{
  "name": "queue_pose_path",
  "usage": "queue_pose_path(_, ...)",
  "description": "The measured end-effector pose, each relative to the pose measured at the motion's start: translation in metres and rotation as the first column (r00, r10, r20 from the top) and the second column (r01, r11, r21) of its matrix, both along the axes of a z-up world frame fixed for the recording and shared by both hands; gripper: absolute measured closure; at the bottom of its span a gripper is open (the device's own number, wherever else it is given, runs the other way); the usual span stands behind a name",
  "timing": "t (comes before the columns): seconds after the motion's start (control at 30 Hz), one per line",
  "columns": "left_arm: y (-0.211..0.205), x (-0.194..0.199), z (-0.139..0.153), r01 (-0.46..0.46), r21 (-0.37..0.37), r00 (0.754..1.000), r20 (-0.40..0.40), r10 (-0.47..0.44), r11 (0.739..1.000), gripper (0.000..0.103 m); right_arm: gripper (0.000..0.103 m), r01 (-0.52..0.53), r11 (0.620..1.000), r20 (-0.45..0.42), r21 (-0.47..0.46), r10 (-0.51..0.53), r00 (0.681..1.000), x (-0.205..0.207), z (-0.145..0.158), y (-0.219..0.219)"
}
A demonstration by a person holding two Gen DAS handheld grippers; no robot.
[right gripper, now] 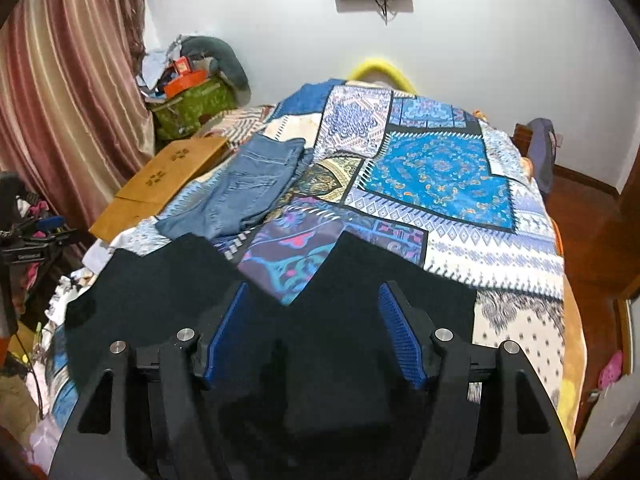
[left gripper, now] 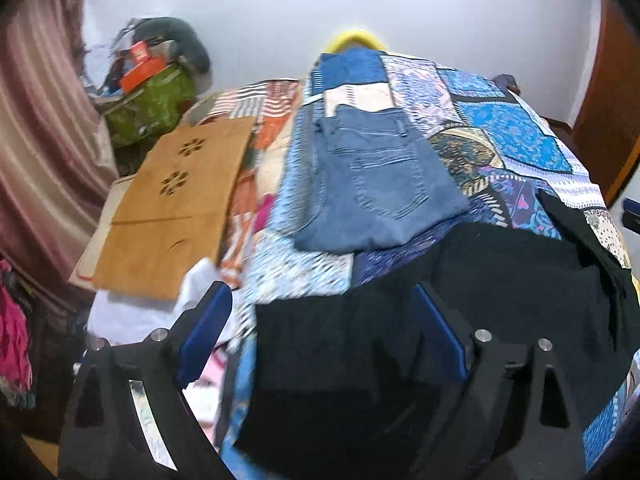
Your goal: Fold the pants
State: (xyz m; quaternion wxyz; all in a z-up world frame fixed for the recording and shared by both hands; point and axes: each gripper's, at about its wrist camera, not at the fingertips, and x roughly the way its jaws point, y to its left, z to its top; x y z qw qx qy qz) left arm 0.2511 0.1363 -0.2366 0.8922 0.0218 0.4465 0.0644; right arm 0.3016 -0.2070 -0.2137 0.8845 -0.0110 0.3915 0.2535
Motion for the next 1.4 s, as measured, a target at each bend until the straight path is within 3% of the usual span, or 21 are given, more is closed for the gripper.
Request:
queue_pose_path(0.3, -0.039, 0.064, -0.021, 0.092, 0.012, 0.996, -0.007, -0.092, 0.996, 0.012, 0.04, 0.006, 1.0, -0.133, -0.029, -0.01, 0.991, 0.078, -0.045, 0.014)
queue_pose_path(0.57, -0.049, 0.087, -0.056, 0.11, 0.008, 0.991, -0.075, -0.109, 0.994, 0.012, 0.04, -0.052, 0.998, -0.249, -0.038, 0.041, 0.968, 0.117, -0.078, 0.025)
queue_pose_path(0.63, -0.05, 0.088, -0.062, 0.11, 0.005, 0.99, -0.086, -0.109, 0.994, 0.012, 0.047, -0.077, 0.997, -0.273, -0.03, 0.065, 0.96, 0.122, -0.085, 0.029)
queue_pose_path(0.8, -0.054, 0.084, -0.067, 0.115, -0.009, 0.987, -0.111, -0.115, 0.993, 0.012, 0.08, -0.074, 0.997, -0.228, -0.003, 0.071, 0.971, 0.116, -0.08, 0.026)
queue_pose_path(0.9, -0.058, 0.078, -0.065, 0.115, -0.017, 0.986, -0.117, -0.116, 0.993, 0.012, 0.093, -0.075, 0.997, -0.198, -0.002, 0.073, 0.977, 0.105, -0.071, 0.018)
queue_pose_path(1.17, -0.078, 0.05, -0.034, 0.159, -0.004, 0.984, -0.078, -0.159, 0.987, 0.012, 0.094, 0.032, 0.996, -0.035, 0.078, -0.029, 0.999, 0.058, -0.009, -0.033)
queue_pose_path(1.27, -0.088, 0.037, -0.025, 0.189, 0.008, 0.98, -0.071, -0.188, 0.982, 0.012, 0.094, 0.09, 0.987, 0.02, 0.136, -0.094, 0.995, 0.027, 0.009, -0.064)
queue_pose_path(1.4, -0.103, 0.018, -0.016, 0.23, 0.009, 0.971, -0.069, -0.229, 0.973, 0.012, 0.094, 0.152, 0.98, 0.042, 0.13, -0.159, 0.986, -0.009, 0.019, -0.095)
